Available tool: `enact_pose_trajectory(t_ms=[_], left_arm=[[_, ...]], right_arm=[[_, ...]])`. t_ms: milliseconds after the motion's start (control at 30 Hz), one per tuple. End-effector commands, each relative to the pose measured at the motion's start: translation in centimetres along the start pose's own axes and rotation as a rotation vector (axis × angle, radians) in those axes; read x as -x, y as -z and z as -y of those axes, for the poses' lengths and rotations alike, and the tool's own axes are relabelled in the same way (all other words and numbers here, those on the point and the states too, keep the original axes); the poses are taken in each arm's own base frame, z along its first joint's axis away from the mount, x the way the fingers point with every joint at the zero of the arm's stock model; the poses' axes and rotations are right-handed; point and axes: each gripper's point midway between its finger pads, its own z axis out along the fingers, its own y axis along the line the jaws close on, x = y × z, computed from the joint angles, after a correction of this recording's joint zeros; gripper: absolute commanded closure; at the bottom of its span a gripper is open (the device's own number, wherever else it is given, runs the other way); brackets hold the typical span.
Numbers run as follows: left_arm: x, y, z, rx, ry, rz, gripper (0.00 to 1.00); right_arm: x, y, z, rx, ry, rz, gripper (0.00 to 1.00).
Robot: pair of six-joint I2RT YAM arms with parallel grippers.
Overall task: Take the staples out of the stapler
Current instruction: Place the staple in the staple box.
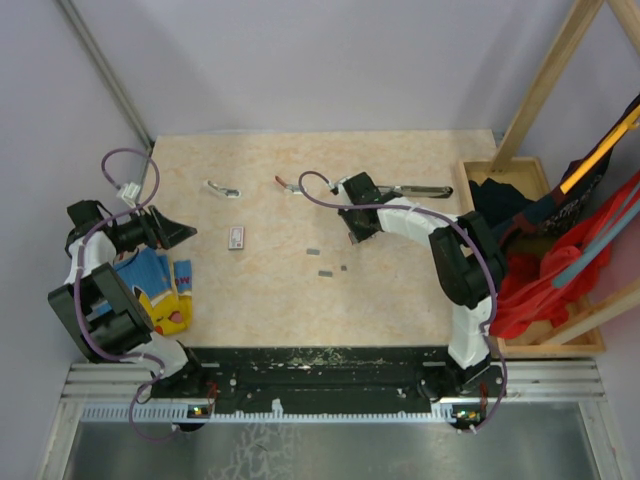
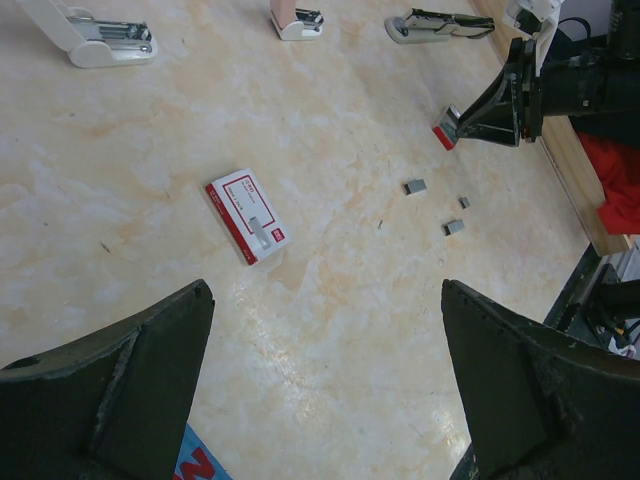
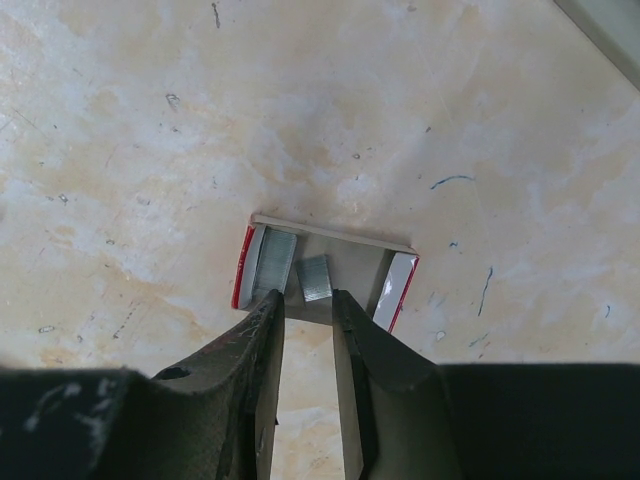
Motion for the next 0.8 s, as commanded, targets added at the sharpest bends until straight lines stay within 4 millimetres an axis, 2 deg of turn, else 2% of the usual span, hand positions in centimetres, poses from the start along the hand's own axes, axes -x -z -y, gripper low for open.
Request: enact_pose_trajectory(t_ms=[0, 333, 500, 600, 767], left_arm=[[-0.1, 0.1, 0.1, -0.016, -0.003, 0.007, 0.0], [-0.1, 0.1, 0.1, -0.016, -0.005, 0.007, 0.0], [-0.2, 0.0, 0.1, -0.017, -0.004, 0.006, 0.0], [-0.1, 0.1, 0.1, -0.016, -0.007, 0.007, 0.0], [-0.2, 0.0, 0.0, -0.017, 0.0, 0.005, 0.0]], right_arm=[[3.3, 1.1, 0.5, 0.003, -0.033, 0.102, 0.72], [4.0, 2.6, 0.0, 0.063, -0.041, 0.135, 0.57], [4.0, 2.4, -0.1, 0.063, -0.048, 0.127, 0.49], [4.0, 2.6, -0.7, 0.099, -0.046, 0.127, 0.45], [4.1, 4.9, -3.0, 0.242, 0.014, 0.145, 0.41]])
